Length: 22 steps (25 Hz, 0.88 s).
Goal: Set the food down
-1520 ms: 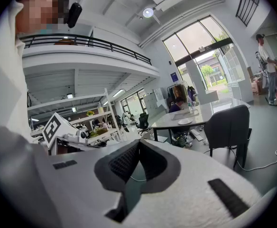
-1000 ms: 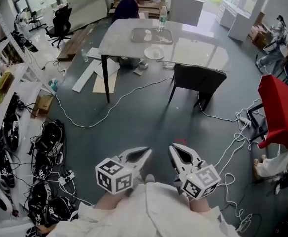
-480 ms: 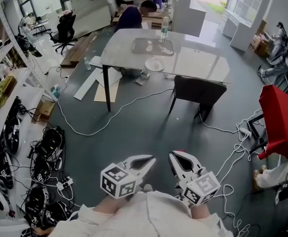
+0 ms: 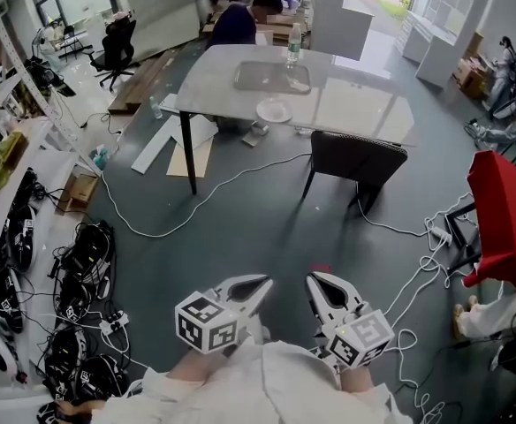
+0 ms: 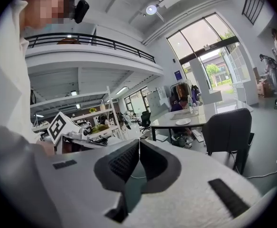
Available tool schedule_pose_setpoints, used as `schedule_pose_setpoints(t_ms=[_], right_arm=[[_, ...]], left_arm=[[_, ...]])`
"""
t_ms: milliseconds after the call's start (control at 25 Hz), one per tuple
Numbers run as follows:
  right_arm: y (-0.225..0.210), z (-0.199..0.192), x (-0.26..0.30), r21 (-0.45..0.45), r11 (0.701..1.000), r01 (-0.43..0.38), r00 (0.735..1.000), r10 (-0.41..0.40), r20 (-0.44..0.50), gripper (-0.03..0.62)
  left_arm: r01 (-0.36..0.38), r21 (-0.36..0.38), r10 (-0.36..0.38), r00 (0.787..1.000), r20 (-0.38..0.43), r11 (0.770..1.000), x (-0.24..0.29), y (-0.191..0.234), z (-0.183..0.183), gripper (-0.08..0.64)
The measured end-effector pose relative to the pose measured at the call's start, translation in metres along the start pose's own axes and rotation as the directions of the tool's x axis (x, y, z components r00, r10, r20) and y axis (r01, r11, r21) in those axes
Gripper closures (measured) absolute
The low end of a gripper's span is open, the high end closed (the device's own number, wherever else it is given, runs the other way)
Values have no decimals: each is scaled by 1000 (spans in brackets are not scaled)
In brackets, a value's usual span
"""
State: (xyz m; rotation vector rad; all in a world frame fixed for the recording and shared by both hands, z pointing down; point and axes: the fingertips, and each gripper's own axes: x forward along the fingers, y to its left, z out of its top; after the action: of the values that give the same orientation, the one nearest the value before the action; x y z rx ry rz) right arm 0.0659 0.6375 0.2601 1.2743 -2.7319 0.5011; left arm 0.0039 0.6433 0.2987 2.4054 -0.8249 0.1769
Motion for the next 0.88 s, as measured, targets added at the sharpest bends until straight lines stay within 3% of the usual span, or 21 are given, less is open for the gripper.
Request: schedule_pose_setpoints(t_ms=[400,880], right_arm=[[-22,8,73,9,999,-34,999,34,-16,589],[-90,65,204,23,999,42,999,-42,22,589]], left_arm=[[29,-11,-30,999,-26,1000,40,48,28,543],[106,28,-104,992,-68,994,92,152,124,543]])
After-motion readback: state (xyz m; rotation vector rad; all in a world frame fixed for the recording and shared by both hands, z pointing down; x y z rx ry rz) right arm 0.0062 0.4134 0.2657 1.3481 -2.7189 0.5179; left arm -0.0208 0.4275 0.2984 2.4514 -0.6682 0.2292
